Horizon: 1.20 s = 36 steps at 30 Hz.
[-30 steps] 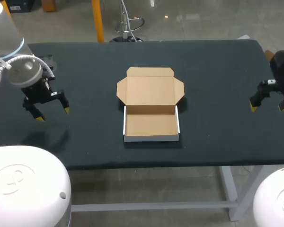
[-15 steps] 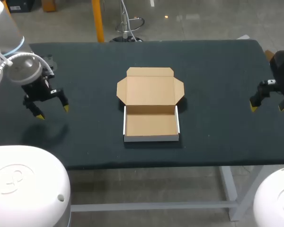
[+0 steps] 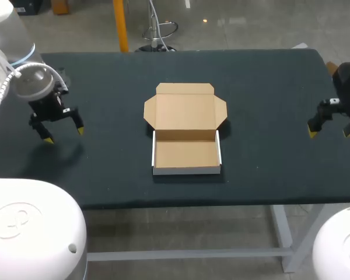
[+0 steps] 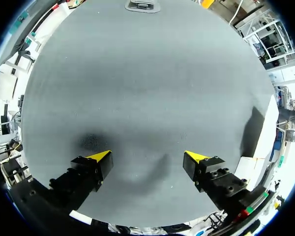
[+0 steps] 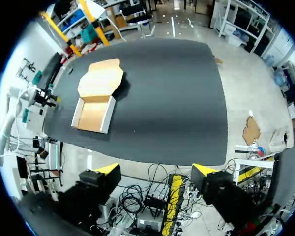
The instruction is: Assemble the packaging by folding the flat box into shape, placing the metal phone stand inside, and closing the box properly
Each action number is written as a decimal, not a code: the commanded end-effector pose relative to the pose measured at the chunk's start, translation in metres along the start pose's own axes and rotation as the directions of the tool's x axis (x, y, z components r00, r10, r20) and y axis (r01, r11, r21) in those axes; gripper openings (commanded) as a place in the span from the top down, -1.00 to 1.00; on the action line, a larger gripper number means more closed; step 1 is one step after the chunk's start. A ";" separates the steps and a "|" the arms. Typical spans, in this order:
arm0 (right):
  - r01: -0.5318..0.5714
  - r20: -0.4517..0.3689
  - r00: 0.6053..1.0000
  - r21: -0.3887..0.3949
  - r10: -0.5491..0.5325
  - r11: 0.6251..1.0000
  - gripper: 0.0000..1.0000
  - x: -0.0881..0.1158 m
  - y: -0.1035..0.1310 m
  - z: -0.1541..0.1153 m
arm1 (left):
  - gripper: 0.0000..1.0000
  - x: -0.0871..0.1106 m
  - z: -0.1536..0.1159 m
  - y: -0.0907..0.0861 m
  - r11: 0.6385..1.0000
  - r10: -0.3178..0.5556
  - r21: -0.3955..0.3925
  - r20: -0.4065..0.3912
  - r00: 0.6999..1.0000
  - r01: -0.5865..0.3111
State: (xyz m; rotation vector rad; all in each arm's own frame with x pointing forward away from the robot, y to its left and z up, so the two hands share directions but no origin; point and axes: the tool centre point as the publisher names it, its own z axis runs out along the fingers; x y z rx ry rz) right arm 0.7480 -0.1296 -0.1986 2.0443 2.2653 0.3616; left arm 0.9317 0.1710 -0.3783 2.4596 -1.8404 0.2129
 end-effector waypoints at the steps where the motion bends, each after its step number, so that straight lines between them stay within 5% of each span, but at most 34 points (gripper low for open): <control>1: 0.001 0.001 1.000 0.004 -0.001 1.000 -1.00 0.000 -0.001 -0.003 | -1.00 0.004 0.007 -0.017 1.000 -0.003 -0.018 0.015 1.000 0.004; 17: 0.001 0.001 1.000 0.004 -0.001 1.000 -1.00 0.000 -0.001 -0.003 | -1.00 0.001 0.020 -0.079 0.999 -0.029 -0.037 0.037 0.999 0.030; 36: 0.001 0.001 1.000 0.004 -0.001 1.000 -1.00 0.000 -0.001 -0.003 | -1.00 0.002 0.020 -0.090 0.998 -0.053 -0.042 0.049 0.997 0.055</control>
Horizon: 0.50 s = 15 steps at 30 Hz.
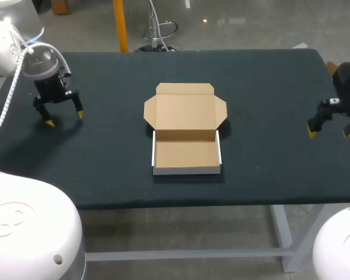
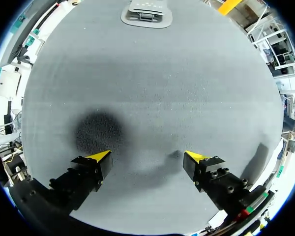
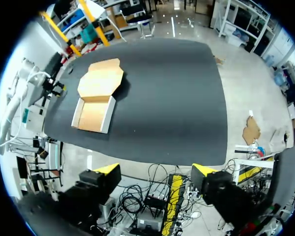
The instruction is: Assemble the packaging by folding the flat box into shape, placing the metal phone stand inside, and closing the box properly
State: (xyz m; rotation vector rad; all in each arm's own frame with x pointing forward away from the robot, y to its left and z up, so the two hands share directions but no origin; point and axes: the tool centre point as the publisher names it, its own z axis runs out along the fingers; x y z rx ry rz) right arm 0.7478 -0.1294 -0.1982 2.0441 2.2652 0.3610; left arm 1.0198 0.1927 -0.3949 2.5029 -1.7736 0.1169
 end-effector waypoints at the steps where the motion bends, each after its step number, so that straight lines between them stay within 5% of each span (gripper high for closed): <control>1: 0.000 0.000 1.000 0.004 0.000 1.000 -1.00 0.000 -0.001 -0.002 | -1.00 0.000 0.000 0.000 1.000 0.000 -0.002 0.003 1.000 0.000; 15: 0.000 0.000 1.000 0.004 0.000 1.000 -1.00 0.000 -0.001 -0.002 | -1.00 0.004 0.001 -0.003 1.000 0.006 0.013 0.001 1.000 -0.006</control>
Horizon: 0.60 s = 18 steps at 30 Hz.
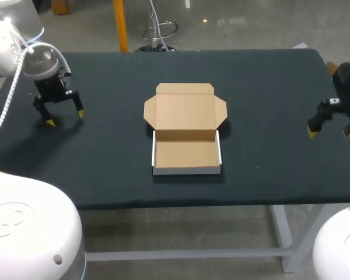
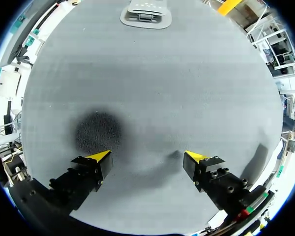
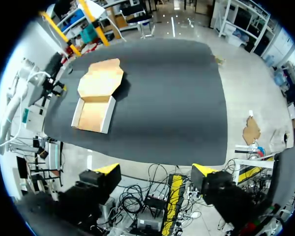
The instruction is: Assemble the packaging by folding the flat box into shape, placing the metal phone stand inside, and closing the box properly
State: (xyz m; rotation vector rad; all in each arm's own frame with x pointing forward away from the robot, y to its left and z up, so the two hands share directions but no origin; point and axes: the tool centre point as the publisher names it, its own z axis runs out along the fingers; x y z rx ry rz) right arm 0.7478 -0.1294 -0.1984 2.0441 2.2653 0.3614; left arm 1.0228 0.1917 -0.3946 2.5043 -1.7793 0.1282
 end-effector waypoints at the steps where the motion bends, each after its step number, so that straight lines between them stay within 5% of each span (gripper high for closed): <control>1: 0.000 0.001 1.000 0.004 0.000 1.000 -1.00 0.000 -0.001 -0.003 | -1.00 0.002 0.001 -0.002 1.000 0.006 0.005 0.002 1.000 -0.006; 18: 0.000 0.001 1.000 0.004 0.000 1.000 -1.00 0.000 -0.001 -0.003 | -1.00 -0.009 -0.003 -0.047 0.999 0.023 0.026 0.035 0.999 -0.024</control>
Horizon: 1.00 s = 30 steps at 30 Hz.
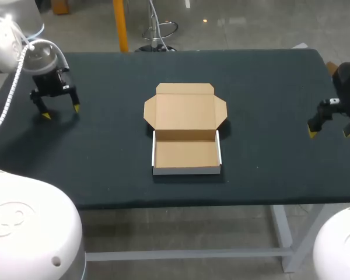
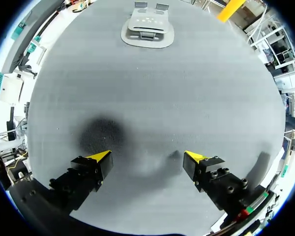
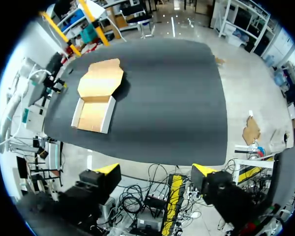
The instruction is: Assemble the packaging by folding the flat box into shape, placing the metal phone stand inside, and closing the box properly
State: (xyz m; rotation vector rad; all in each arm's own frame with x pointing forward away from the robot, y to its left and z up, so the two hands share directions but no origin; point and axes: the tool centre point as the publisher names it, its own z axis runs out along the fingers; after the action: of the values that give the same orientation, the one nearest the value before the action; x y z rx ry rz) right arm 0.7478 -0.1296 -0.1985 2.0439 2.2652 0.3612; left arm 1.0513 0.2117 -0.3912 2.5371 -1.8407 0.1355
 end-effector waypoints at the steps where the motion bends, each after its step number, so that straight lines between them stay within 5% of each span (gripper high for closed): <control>1: 0.000 0.000 1.000 0.004 0.000 1.000 -1.00 0.000 0.000 -0.003 | -1.00 0.000 0.002 -0.016 1.000 0.002 -0.015 0.008 1.000 -0.002; 30: 0.000 0.000 1.000 0.004 0.000 1.000 -1.00 0.000 0.000 -0.003 | -1.00 -0.007 0.005 -0.095 0.999 0.033 0.003 0.007 0.999 -0.033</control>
State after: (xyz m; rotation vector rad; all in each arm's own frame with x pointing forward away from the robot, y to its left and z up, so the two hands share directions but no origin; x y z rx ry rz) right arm 0.7478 -0.1296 -0.1985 2.0440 2.2651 0.3610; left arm 1.1293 0.2450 -0.3903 2.5345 -1.8997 0.1679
